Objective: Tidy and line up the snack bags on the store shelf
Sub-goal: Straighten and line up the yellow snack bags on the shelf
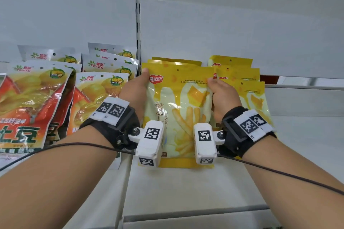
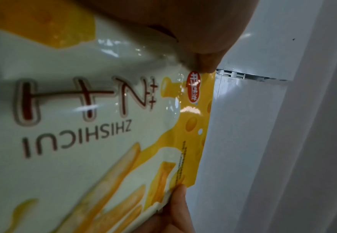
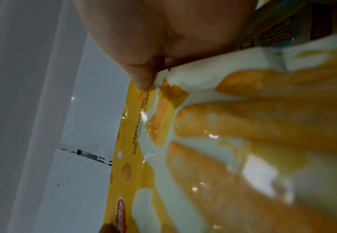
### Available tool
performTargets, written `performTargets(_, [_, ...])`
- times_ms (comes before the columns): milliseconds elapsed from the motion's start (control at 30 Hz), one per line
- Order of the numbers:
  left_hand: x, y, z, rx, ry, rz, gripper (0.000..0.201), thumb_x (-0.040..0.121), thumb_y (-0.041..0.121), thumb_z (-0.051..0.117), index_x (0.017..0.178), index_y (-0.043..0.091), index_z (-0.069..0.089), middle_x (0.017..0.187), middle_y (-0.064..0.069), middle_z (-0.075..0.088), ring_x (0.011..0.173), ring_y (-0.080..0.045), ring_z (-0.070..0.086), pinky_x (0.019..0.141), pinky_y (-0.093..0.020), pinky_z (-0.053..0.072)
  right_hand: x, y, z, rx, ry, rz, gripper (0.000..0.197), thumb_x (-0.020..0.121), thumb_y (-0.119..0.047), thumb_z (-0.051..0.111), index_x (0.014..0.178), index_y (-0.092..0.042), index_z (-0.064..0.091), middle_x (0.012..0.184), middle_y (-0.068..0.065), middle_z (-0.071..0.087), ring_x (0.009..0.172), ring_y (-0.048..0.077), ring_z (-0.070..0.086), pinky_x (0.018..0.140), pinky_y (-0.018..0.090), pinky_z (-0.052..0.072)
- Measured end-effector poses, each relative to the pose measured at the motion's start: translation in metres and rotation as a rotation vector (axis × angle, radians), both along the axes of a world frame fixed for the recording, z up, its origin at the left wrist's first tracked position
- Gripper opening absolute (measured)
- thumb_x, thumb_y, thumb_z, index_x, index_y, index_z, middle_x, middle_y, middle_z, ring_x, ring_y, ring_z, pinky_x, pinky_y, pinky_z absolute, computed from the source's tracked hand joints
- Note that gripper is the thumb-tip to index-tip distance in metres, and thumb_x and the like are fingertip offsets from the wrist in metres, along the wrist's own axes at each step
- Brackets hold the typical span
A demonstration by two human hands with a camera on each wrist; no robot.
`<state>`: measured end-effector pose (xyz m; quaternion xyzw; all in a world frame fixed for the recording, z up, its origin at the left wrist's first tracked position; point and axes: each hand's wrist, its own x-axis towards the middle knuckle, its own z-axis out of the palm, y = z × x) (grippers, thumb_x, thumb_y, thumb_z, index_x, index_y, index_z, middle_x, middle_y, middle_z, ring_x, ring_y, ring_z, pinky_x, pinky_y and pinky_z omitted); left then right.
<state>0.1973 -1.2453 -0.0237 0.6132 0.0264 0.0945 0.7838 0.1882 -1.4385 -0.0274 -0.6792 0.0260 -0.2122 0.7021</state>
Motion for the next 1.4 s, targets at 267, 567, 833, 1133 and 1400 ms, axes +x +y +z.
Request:
performTargets(267, [0.01,0.018,-0.013,0.041,0.047,0.08,0.06,0.076,0.071,0.053,0.104,0.02,0.067,0.085,-0.001,0.063,0.089,-0.029,0.066,0.083,-0.045,0.053,0.001,0.01,-0.027,0.18,0.046,0.207,0.032,0.091,-0.032,0.058,0.114,-0.01,0.065,0.116,0.015,0.066,0.107,0.032,0.063,0.096,0.049,0.048])
performTargets(567, [-0.002,0.014,-0.039,-0.248,0.067,-0.17,0.049,0.078,0.038,0.069,0.116,0.008,0.065,0.107,-0.014,0.07,0.096,-0.035,0.067,0.088,-0.061,0.05,0.02,0.008,-0.041,0.233,-0.038,0.328,0.012,0.093,-0.014,0.055,0.09,-0.018,0.067,0.076,-0.004,0.074,0.071,0.011,0.071,0.058,0.024,0.055])
performTargets(833, [-0.001,0.005,-0.058,-0.101,-0.031,0.016,0.024,0.089,0.034,0.059,0.083,0.014,0.072,0.098,-0.018,0.073,0.091,-0.035,0.07,0.084,-0.052,0.054,0.025,-0.003,-0.059,0.213,0.001,0.46,0.01,0.091,-0.018,0.058,0.087,-0.018,0.067,0.082,-0.001,0.075,0.076,0.014,0.071,0.061,0.026,0.056])
performTargets(1133, [-0.002,0.003,-0.075,-0.143,-0.047,-0.09,0.029,0.083,0.036,0.064,0.092,0.01,0.074,0.101,-0.019,0.072,0.091,-0.037,0.07,0.07,-0.047,0.057,0.024,-0.011,-0.065,0.125,0.0,0.371,0.041,0.094,-0.015,0.055,0.057,-0.027,0.068,0.071,-0.002,0.069,0.073,0.022,0.058,0.071,0.036,0.048])
performTargets(1400, [0.007,0.009,-0.092,0.076,-0.161,0.09,0.039,0.089,0.024,0.062,0.05,0.027,0.064,0.058,0.003,0.066,0.05,-0.013,0.061,0.052,-0.021,0.05,0.024,-0.007,-0.066,0.198,0.068,0.355,0.013,0.09,-0.017,0.06,0.078,-0.019,0.059,0.061,-0.006,0.068,0.057,0.009,0.064,0.053,0.023,0.052])
